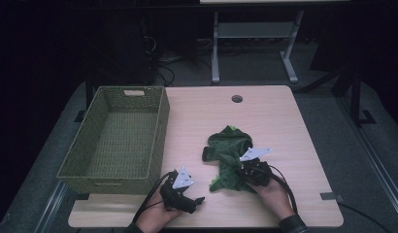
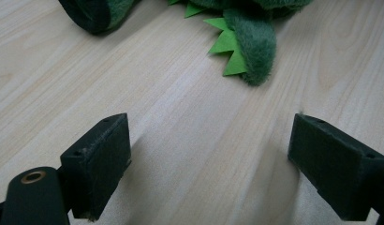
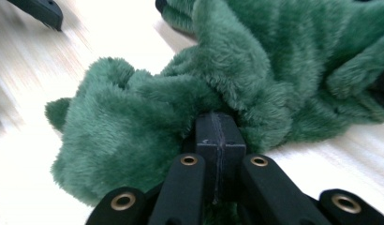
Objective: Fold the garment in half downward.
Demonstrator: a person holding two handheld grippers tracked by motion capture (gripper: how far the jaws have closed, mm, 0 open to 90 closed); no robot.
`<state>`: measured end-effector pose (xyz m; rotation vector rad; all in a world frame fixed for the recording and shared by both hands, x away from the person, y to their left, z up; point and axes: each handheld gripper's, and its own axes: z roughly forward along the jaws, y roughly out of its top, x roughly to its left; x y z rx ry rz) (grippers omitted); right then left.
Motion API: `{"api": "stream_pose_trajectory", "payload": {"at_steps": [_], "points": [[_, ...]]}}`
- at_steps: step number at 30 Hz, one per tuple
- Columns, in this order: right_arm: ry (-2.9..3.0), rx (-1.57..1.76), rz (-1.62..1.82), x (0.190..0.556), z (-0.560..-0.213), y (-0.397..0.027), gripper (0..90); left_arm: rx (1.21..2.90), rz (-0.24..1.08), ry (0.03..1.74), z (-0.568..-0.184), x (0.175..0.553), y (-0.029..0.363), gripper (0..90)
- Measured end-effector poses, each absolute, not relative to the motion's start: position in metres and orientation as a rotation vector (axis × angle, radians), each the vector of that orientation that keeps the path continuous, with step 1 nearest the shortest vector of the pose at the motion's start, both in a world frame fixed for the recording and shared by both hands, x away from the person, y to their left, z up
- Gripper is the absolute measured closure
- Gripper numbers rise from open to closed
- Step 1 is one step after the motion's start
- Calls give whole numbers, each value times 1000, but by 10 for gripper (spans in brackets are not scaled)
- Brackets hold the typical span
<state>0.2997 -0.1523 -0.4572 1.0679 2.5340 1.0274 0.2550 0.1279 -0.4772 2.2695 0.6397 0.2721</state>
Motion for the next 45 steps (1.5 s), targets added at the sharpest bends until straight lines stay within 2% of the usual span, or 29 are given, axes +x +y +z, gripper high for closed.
{"api": "stream_pose_trajectory", "payload": {"at_steps": [3,8,10,14,21,33,45], "points": [[2505,1077,1074,296,-449,-158,887,2270,272,640,-477,255,128,125],[2470,1089,1140,291,-438,-171,804,2268,268,643,-477,255,128,125],[2455,1088,1162,289,-434,-176,809,2268,268,642,-477,255,128,125],[2438,1085,1168,285,-429,-188,895,2269,269,642,-477,255,128,125],[2416,1076,1164,275,-428,-218,895,2264,268,645,-477,255,128,125],[2367,1153,1187,245,-434,-273,744,2269,267,638,-477,255,128,125],[2455,1195,1147,218,-457,-289,670,2269,267,638,-477,255,128,124]]}}
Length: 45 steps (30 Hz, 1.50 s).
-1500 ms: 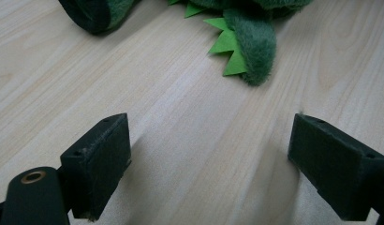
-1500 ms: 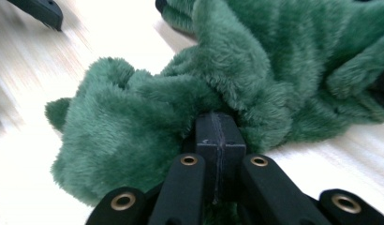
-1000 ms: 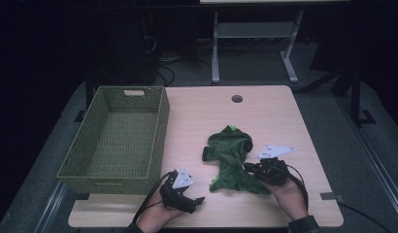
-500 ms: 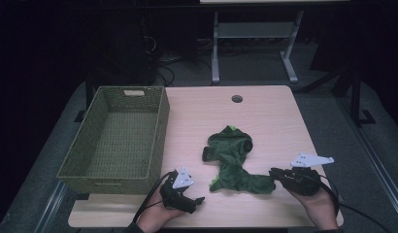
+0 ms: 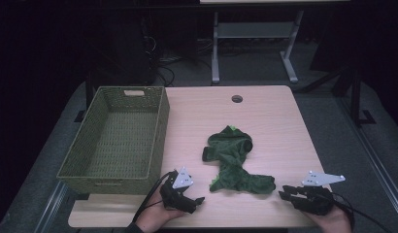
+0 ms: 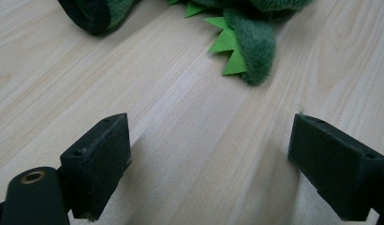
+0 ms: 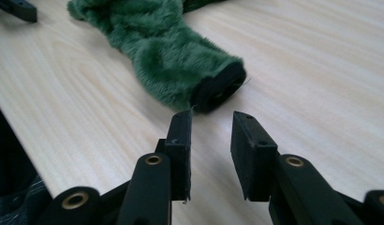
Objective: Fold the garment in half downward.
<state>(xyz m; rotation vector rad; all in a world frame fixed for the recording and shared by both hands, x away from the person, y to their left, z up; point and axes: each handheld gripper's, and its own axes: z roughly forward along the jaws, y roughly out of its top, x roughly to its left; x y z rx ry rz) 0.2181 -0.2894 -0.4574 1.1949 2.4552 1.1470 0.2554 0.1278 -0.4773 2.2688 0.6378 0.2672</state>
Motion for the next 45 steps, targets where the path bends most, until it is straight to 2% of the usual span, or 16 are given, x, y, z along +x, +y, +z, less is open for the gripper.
{"api": "stream_pose_trajectory", "payload": {"at_steps": [11,12,15,19,33,45], "points": [[2521,1193,1174,234,-464,-274,657,2269,267,637,-477,255,128,124],[2520,1196,1174,235,-465,-273,677,2269,267,637,-477,255,128,124],[2519,1194,1169,236,-465,-274,813,2269,268,637,-477,255,128,124],[2528,1202,1170,236,-464,-275,861,2269,268,637,-477,255,128,124],[2506,1021,1292,241,-433,-264,873,2270,268,637,-477,255,128,124],[2566,803,1347,261,-410,-223,873,2266,265,638,-477,255,127,124]]}}
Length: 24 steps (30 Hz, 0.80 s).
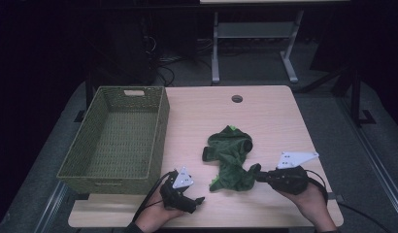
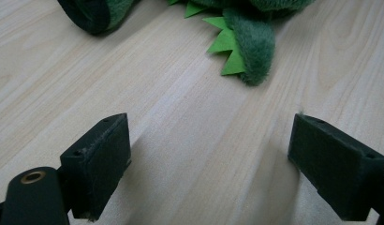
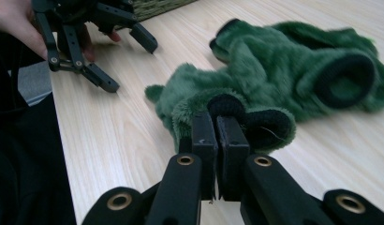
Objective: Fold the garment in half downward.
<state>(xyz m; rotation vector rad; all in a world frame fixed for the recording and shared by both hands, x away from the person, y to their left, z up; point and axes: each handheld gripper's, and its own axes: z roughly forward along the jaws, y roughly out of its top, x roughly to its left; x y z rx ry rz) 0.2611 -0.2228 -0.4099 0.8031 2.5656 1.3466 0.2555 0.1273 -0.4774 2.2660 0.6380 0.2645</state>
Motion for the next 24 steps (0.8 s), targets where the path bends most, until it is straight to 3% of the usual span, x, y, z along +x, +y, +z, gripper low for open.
{"api": "stream_pose_trajectory", "payload": {"at_steps": [14,21,24], "points": [[2684,663,1346,288,-406,-171,867,2266,266,634,-477,256,127,124],[2647,689,1395,300,-408,-161,764,2273,267,629,-477,256,127,124],[2606,711,1394,302,-403,-163,834,2271,267,629,-477,256,127,124]]}}
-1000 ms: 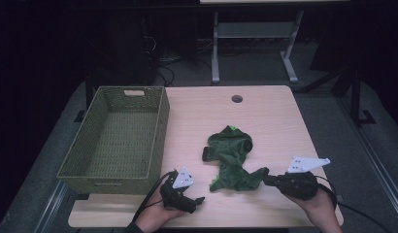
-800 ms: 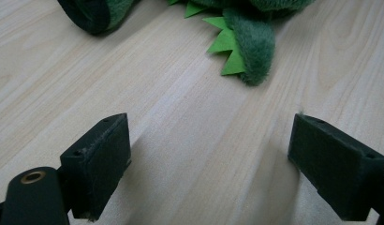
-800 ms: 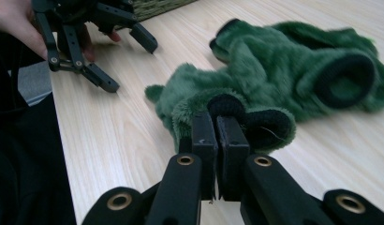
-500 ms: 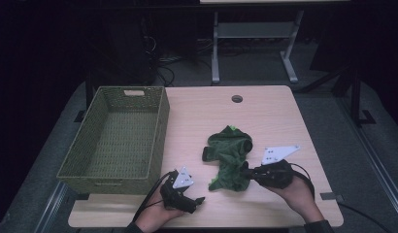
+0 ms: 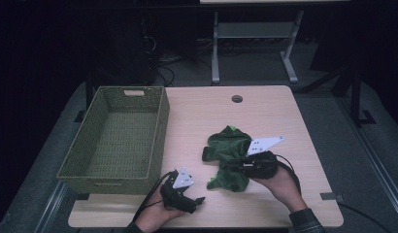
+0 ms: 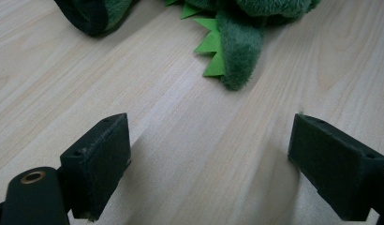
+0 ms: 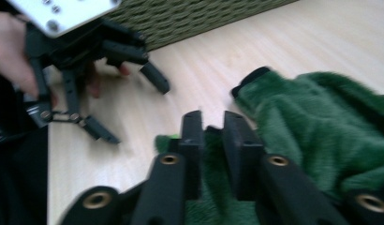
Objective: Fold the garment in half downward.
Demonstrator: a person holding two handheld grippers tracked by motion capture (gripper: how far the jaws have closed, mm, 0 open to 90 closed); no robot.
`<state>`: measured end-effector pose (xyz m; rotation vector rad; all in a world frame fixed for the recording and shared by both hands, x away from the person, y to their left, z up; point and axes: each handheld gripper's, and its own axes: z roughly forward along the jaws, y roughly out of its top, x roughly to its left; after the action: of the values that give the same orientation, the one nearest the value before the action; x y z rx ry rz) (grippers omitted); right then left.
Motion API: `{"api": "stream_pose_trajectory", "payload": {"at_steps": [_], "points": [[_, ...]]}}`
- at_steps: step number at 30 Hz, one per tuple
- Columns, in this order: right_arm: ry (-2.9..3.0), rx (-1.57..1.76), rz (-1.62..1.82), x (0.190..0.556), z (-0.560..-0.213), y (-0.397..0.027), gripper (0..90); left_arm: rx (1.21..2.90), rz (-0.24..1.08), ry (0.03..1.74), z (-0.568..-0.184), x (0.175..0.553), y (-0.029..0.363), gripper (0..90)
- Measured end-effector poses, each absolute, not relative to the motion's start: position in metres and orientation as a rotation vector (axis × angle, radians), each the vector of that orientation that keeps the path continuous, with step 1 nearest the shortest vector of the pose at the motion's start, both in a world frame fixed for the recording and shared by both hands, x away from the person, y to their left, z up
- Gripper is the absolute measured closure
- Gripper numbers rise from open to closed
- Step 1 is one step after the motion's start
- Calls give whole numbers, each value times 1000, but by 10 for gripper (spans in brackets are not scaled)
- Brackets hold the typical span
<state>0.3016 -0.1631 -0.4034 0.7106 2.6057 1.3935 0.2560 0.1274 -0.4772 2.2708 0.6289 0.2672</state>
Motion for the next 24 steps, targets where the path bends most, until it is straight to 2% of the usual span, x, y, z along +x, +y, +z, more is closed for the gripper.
{"api": "stream_pose_trajectory", "payload": {"at_steps": [2,6,11,24], "points": [[2563,752,1396,303,-401,-166,897,2271,267,629,-477,256,127,124],[2556,821,1327,310,-405,-168,898,2267,268,632,-477,256,127,124],[2629,843,1228,316,-426,-159,898,2270,268,629,-477,256,127,124],[2758,857,1080,316,-454,-137,900,2262,278,659,-477,256,125,124]]}}
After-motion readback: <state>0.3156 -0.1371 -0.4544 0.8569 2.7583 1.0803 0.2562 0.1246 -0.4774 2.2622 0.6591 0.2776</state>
